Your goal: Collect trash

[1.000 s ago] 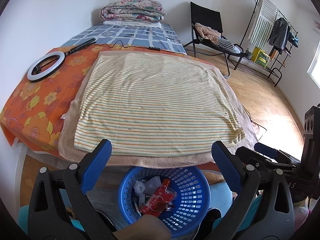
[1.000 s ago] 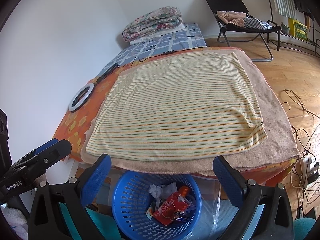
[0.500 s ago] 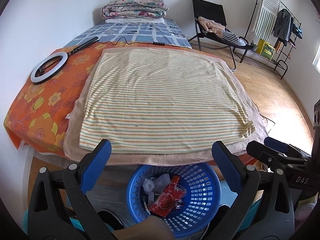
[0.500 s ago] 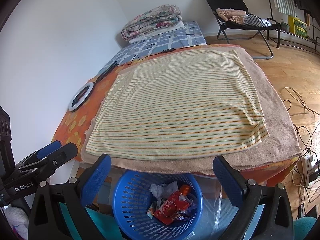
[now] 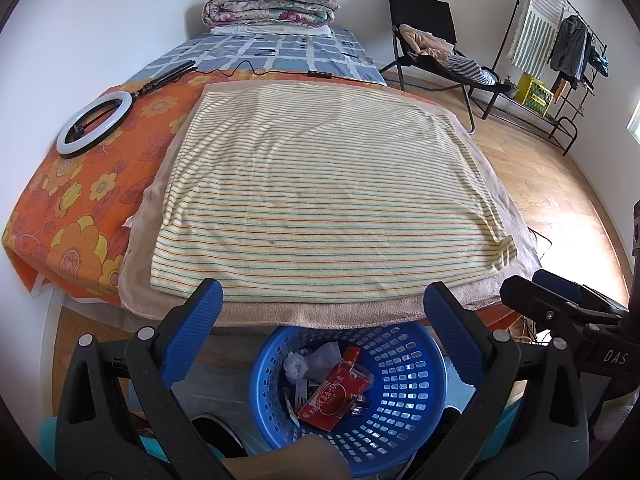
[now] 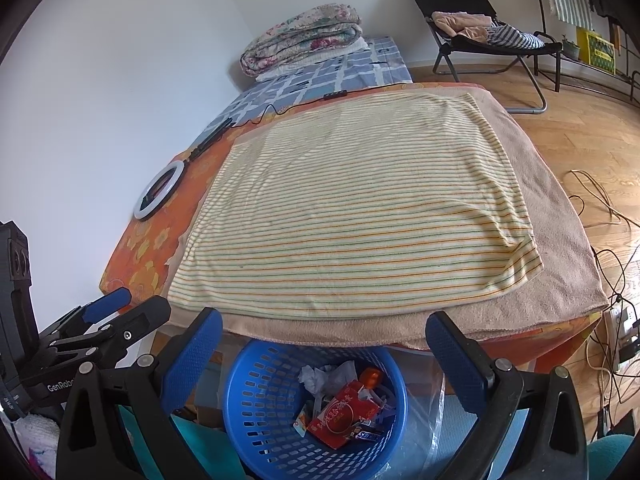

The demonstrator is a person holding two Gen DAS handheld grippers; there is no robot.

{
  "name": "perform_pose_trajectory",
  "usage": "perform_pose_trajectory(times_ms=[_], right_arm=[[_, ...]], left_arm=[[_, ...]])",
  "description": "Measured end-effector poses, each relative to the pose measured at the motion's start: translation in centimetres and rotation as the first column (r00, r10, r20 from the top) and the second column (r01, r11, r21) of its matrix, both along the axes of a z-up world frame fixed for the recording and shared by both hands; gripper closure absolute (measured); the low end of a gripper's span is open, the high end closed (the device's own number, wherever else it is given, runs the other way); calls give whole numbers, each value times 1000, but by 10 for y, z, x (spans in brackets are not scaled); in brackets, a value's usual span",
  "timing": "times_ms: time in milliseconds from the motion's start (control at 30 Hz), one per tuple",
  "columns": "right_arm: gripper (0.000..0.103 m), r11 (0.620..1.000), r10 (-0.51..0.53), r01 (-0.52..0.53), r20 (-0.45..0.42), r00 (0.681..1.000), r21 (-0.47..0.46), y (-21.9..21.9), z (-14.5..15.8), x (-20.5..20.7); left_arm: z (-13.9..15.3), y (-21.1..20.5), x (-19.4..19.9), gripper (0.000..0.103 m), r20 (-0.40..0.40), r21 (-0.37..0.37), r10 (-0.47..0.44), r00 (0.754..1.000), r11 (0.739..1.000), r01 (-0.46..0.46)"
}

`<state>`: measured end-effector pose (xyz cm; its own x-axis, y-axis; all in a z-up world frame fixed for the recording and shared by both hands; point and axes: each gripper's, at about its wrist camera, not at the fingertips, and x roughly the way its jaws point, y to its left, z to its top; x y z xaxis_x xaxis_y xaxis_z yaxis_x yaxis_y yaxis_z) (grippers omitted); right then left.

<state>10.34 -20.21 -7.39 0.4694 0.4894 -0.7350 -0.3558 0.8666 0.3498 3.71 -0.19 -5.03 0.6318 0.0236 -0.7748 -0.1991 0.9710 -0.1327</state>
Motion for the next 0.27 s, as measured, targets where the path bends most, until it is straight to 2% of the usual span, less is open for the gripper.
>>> perform_pose_trajectory(times_ms=[267], right_arm=[[0,1000,-5,5,-12,1000,-2,2,-5,5]], left_arm=[[-5,4,8,1,-7,2,2,1000,1000,-2]])
